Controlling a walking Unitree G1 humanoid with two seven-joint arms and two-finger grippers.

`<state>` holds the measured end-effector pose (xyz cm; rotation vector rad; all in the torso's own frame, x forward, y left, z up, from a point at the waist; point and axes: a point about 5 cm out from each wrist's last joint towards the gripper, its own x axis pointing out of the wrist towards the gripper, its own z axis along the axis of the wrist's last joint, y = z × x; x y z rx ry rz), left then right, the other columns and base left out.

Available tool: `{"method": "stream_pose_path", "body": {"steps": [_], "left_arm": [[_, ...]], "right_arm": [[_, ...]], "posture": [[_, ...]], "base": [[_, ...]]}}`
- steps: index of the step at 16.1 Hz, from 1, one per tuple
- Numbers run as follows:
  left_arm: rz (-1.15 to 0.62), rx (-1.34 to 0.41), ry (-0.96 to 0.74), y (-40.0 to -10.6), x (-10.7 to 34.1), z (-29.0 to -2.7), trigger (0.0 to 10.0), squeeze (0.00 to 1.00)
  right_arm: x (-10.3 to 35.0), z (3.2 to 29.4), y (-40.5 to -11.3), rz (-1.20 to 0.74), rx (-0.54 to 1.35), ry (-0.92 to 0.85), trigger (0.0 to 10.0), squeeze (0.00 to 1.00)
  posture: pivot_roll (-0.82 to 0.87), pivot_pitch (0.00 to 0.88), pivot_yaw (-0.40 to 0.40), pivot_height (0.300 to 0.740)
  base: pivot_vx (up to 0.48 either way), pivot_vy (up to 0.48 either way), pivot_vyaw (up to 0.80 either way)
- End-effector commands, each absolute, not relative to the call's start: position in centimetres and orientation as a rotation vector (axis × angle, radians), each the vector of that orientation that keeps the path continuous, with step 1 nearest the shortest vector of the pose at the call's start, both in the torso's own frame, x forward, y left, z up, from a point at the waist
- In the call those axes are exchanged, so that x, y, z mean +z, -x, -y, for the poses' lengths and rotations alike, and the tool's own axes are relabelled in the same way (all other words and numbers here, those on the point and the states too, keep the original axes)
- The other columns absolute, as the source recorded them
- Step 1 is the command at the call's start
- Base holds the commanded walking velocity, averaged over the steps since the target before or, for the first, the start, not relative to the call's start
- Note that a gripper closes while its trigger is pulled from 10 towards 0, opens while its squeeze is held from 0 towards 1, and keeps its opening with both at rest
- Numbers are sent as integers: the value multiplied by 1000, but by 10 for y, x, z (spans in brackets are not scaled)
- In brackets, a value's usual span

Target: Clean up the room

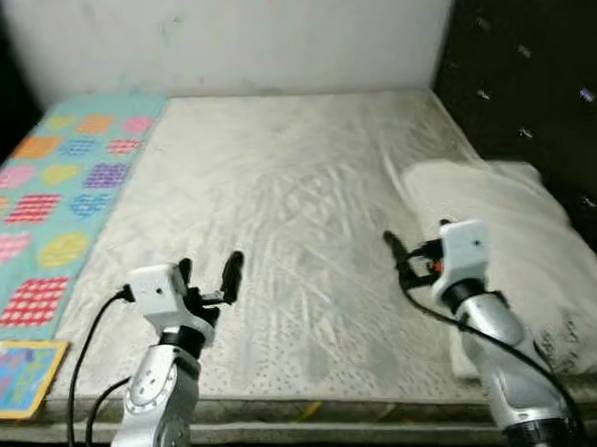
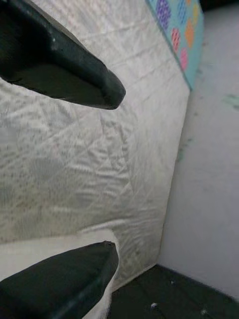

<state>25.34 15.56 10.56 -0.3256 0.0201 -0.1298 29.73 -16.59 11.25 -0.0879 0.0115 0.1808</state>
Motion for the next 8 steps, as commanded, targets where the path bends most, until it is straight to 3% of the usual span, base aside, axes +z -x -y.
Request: {"method": "stream_pose_path", "body": {"steps": [1,8], "left_arm": [[-12,-108,310,-253,108,-162,10000,0],[-28,-52,305,-258,106,-167,10000,0]], "right_arm": [[116,158,-298,4,210,85,10000,0],[120,161,-302,13,203,115,10000,0]], "posture": [[-174,2,1,740],[-173,16,-10,740]], "base": [[270,0,0],[38,0,0]]}}
